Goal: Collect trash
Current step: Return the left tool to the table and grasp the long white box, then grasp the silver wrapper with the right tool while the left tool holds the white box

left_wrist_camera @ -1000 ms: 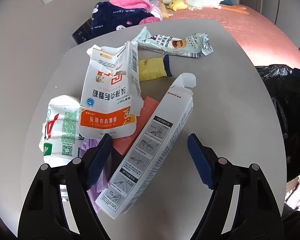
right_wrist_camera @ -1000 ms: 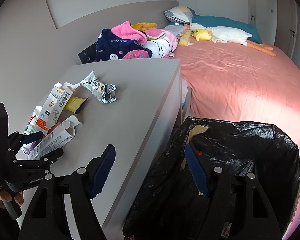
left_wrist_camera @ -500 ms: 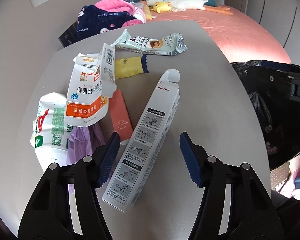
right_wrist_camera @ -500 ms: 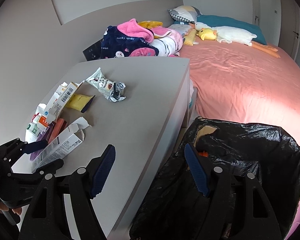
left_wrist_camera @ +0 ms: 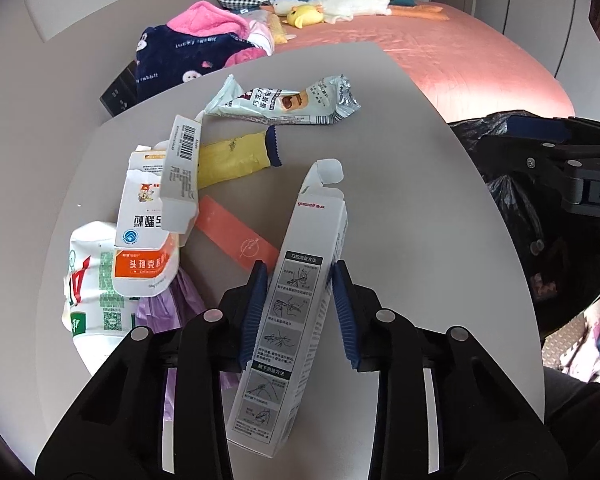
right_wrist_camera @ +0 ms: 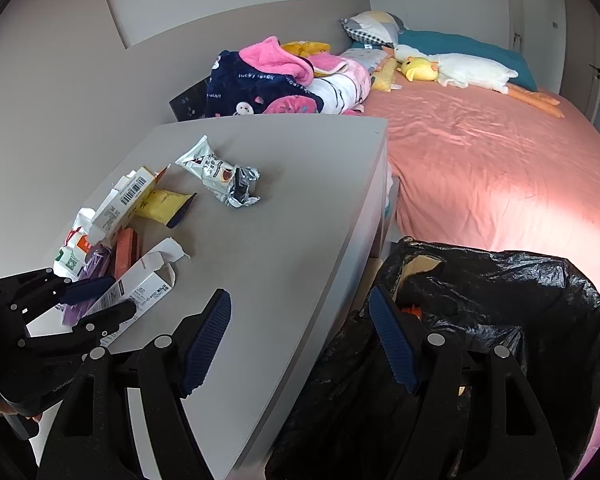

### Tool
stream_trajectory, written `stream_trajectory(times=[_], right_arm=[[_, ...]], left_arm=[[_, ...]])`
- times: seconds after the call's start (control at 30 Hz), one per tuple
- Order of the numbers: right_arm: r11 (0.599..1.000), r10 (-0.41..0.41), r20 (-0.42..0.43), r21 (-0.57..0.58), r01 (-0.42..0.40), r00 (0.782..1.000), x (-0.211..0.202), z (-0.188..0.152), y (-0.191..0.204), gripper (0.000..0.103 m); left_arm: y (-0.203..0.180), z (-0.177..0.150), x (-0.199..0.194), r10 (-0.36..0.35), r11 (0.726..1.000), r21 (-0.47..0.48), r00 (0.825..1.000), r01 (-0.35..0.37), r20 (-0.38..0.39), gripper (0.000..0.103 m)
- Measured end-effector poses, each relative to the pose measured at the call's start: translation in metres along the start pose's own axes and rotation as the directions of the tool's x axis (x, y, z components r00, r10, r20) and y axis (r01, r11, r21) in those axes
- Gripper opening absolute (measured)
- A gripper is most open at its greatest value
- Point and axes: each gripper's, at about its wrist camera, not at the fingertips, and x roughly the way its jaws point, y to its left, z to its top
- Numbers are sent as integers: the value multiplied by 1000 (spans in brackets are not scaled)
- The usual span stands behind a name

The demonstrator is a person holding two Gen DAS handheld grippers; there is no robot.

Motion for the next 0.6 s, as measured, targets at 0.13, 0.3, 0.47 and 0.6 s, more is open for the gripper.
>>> stream_trajectory(times=[0.13, 0.3, 0.47, 0.6], right_arm=[[1000, 3, -1, -3, -3, 1000, 1, 1, 2, 72], [1000, 2, 2, -6, -2, 1000, 1, 1, 3, 72], [1000, 0, 10, -27, 0, 1000, 3, 7, 9, 72], [999, 4, 16, -45, -4, 1000, 9, 18, 16, 72]], left_arm=[[10, -8, -2, -17, 998, -54, 999, 15, -29, 33], [19, -19, 0, -35, 993, -113, 999, 32, -31, 27], [28, -20, -5, -66, 980, -185, 998, 68, 14, 27], [33, -17, -13, -78, 971, -224, 996, 87, 48, 27]])
